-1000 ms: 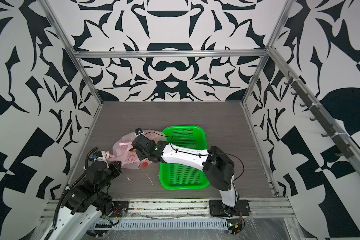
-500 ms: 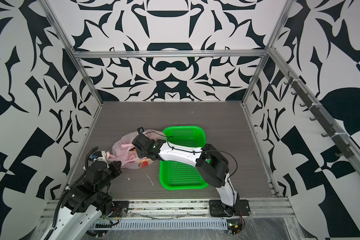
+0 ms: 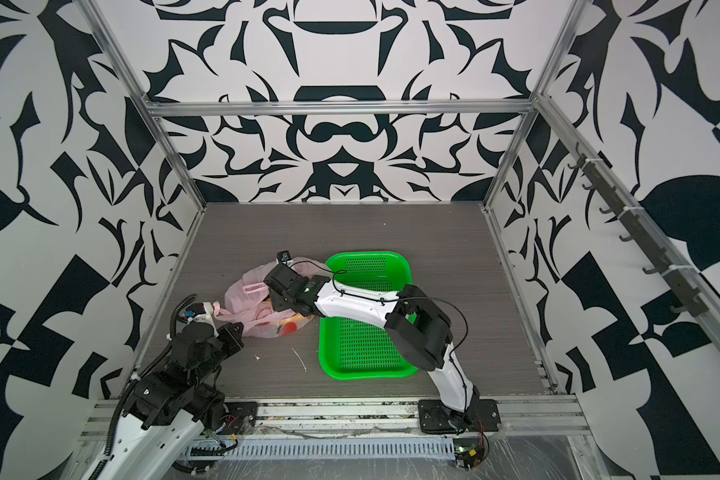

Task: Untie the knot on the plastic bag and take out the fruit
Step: 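Hold the bag rim with the left gripper while the right gripper reaches into the bag, then close the right gripper on the round yellow fruit inside the bag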

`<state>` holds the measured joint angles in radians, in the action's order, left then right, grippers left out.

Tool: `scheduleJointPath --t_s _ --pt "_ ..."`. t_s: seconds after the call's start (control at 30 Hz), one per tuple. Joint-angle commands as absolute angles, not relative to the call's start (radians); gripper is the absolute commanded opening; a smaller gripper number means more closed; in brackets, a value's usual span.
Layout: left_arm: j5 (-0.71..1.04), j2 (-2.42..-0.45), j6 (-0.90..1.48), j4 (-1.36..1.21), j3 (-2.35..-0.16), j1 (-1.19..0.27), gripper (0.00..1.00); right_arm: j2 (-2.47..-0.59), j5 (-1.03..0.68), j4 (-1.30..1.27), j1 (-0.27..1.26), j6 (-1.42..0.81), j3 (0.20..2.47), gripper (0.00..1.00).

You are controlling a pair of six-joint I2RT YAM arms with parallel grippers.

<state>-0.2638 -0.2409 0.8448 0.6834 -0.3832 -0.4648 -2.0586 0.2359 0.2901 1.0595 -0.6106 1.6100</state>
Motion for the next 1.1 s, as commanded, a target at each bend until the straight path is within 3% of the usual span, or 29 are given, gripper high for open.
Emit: scheduleJointPath --t_s 0.0,0.37,1.07 --pt "-0.253 -0.226 0.851 0.704 -0.363 -0.463 0.0 -2.049 0.232 0.269 1.052 -0.636 1.657 0.7" --pt "-0.241 -0.218 0.857 0.706 -0.355 -0.463 0.0 -2.094 0.219 0.273 1.048 -0.663 1.686 0.78" --pt "-0.234 -0.218 0.861 0.703 -0.352 -0.464 0.0 -2.145 0.202 0.279 1.045 -0.685 1.71 0.76"
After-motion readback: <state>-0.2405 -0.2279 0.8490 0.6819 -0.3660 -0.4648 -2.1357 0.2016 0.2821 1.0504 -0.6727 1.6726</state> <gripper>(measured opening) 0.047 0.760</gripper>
